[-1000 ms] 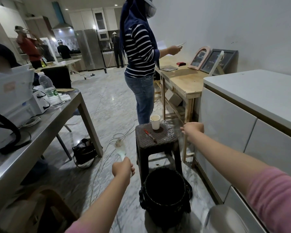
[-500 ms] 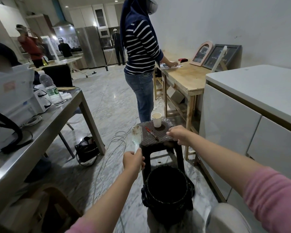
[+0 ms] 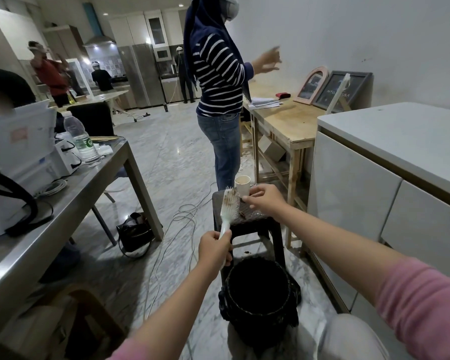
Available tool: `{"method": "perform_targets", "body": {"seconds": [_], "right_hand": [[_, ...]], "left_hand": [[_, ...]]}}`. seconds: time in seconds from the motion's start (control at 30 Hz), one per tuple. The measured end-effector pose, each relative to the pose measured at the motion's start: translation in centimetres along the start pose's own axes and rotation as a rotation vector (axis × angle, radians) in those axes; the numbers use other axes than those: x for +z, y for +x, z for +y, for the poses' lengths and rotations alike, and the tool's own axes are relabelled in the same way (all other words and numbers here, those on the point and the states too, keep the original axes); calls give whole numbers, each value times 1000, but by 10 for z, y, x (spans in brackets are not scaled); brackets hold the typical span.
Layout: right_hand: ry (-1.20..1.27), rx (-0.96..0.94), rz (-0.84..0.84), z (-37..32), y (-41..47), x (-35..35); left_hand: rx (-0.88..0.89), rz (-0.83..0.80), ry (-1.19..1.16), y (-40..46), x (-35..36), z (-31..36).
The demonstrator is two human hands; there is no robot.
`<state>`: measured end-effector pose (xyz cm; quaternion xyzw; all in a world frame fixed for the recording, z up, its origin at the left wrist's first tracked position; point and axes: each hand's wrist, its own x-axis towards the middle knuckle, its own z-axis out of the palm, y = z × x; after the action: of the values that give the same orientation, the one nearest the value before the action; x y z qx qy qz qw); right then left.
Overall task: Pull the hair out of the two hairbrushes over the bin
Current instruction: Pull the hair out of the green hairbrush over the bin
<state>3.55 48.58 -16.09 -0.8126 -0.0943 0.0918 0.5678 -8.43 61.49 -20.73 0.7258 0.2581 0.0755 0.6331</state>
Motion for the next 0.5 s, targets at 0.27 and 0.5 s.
{"method": "perform_targets", "body": {"seconds": [0.27, 0.5], "right_hand": [[-26, -92, 136, -18, -4, 4], [-158, -189, 281, -31, -1, -4]], "left_hand": [[183, -85, 52, -11, -3, 0], [277, -46, 83, -13, -5, 0]]}}
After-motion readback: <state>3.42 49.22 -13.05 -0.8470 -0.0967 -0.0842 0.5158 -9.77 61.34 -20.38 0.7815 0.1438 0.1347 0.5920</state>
